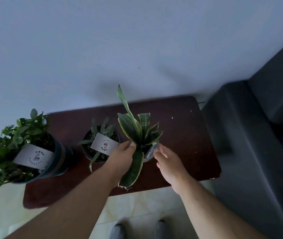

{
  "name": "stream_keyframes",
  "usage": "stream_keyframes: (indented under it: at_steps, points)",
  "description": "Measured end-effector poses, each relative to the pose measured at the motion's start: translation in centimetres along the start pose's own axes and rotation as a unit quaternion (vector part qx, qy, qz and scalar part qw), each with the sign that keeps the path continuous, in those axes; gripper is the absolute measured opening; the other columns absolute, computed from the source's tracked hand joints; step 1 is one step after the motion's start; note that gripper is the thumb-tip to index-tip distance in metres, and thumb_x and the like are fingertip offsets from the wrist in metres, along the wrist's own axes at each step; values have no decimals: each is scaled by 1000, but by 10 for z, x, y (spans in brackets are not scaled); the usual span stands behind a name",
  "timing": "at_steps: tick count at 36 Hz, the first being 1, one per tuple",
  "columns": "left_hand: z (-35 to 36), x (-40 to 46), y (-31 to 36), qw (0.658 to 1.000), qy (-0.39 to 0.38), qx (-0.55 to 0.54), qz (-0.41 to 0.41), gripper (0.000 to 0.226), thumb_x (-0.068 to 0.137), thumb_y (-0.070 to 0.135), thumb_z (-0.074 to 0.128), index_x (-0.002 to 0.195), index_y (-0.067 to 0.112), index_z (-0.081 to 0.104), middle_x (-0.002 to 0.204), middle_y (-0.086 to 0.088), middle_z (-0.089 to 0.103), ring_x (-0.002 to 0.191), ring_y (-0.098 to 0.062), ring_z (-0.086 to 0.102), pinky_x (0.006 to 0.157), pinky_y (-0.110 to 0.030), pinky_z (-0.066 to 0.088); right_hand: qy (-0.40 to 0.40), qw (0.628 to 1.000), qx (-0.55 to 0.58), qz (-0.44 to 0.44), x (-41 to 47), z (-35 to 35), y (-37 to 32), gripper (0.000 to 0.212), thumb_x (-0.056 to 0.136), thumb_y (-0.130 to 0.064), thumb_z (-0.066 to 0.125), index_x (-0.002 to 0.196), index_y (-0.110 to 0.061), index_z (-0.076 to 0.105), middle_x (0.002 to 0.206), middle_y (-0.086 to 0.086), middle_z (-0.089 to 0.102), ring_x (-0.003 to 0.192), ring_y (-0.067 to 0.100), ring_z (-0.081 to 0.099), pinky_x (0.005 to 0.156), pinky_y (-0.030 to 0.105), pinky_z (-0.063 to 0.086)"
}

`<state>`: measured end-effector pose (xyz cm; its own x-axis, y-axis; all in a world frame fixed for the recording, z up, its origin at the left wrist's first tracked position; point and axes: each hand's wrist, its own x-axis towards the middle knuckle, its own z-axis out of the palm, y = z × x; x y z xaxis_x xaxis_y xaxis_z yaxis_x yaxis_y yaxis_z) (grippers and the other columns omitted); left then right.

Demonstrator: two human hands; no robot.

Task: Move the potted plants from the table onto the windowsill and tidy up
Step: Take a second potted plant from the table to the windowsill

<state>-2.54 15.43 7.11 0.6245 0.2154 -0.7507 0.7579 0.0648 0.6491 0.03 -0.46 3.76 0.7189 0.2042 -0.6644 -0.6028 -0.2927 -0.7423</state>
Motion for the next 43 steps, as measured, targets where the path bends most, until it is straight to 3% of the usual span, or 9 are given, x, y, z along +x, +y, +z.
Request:
stream_keyframes:
  at_steps: [4, 9, 15, 18, 22, 29, 34, 38, 43]
  points:
    - [-5, -35, 11, 1000, 5, -19, -9, 28, 102, 38, 49, 125, 30, 64, 107, 3, 75, 99, -18, 70, 90, -38, 55, -2, 1000, -6, -6, -28, -10, -16, 33, 103, -29, 50, 92, -56, 66, 102, -32, 67, 115, -3, 59, 109, 32, 42]
    - [-22, -118, 41, 996, 42, -73, 6, 25, 100, 39, 52, 122, 39, 64, 105, 4, 74, 96, -19, 71, 91, -43, 56, -11, 998, -29, -56, -104, -18, -75, 31, 105, -28, 49, 91, -52, 64, 84, -39, 68, 91, -17, 60, 83, 13, 42]
    - [-52, -205, 64, 986, 63, -149, 49, 23, 103, 29, 50, 109, 32, 72, 100, 1, 79, 97, -20, 74, 93, -45, 57, -20, 989, -53, -140, -178, -10, -132, 22, 104, -22, 50, 114, -27, 69, 103, -14, 72, 90, -14, 65, 72, 6, 47]
    - [-70, -249, 67, 976, 70, -188, 79, 27, 105, 25, 46, 119, 21, 69, 109, -7, 77, 106, -28, 71, 95, -44, 54, -15, 976, -86, -201, -205, 5, -160, 20, 103, -25, 51, 103, -34, 69, 108, -12, 70, 101, -3, 65, 89, 22, 51]
    - [-92, -297, 56, 958, 109, -228, 134, 27, 104, 20, 47, 112, 17, 73, 107, -8, 77, 105, -25, 72, 92, -41, 55, -24, 959, -113, -259, -227, 34, -180, 27, 101, -27, 54, 124, -23, 69, 120, -6, 69, 114, 10, 63, 104, 42, 50]
    - [-140, -366, 15, 908, 218, -291, 209, 18, 100, 14, 56, 110, 8, 70, 65, 9, 69, 58, -4, 65, 58, -20, 53, -122, 944, -118, -284, -278, 107, -185, 22, 95, -38, 55, 107, -36, 73, 107, -13, 76, 105, 7, 70, 96, 44, 56]
    - [-182, -413, -29, 875, 270, -340, 215, 14, 91, 23, 66, 95, 14, 77, 91, -10, 74, 79, -22, 65, 71, -38, 49, -194, 932, -119, -282, -312, 170, -165, 40, 85, -54, 55, 117, -34, 70, 114, -12, 74, 111, 9, 68, 99, 43, 55]
    - [-216, -444, -67, 849, 323, -365, 203, 12, 93, 21, 65, 92, 14, 75, 89, -8, 74, 74, -19, 65, 64, -33, 48, -252, 920, -134, -270, -345, 222, -152, 24, 97, -38, 57, 117, -30, 70, 112, -8, 74, 105, 8, 70, 93, 36, 58]
    - [-274, -486, -135, 816, 378, -390, 197, 13, 93, 24, 66, 99, 14, 73, 94, -9, 74, 83, -23, 65, 71, -39, 48, -303, 898, -158, -276, -398, 305, -131, 21, 102, -22, 55, 88, -30, 69, 92, -10, 73, 88, 4, 70, 71, 15, 54]
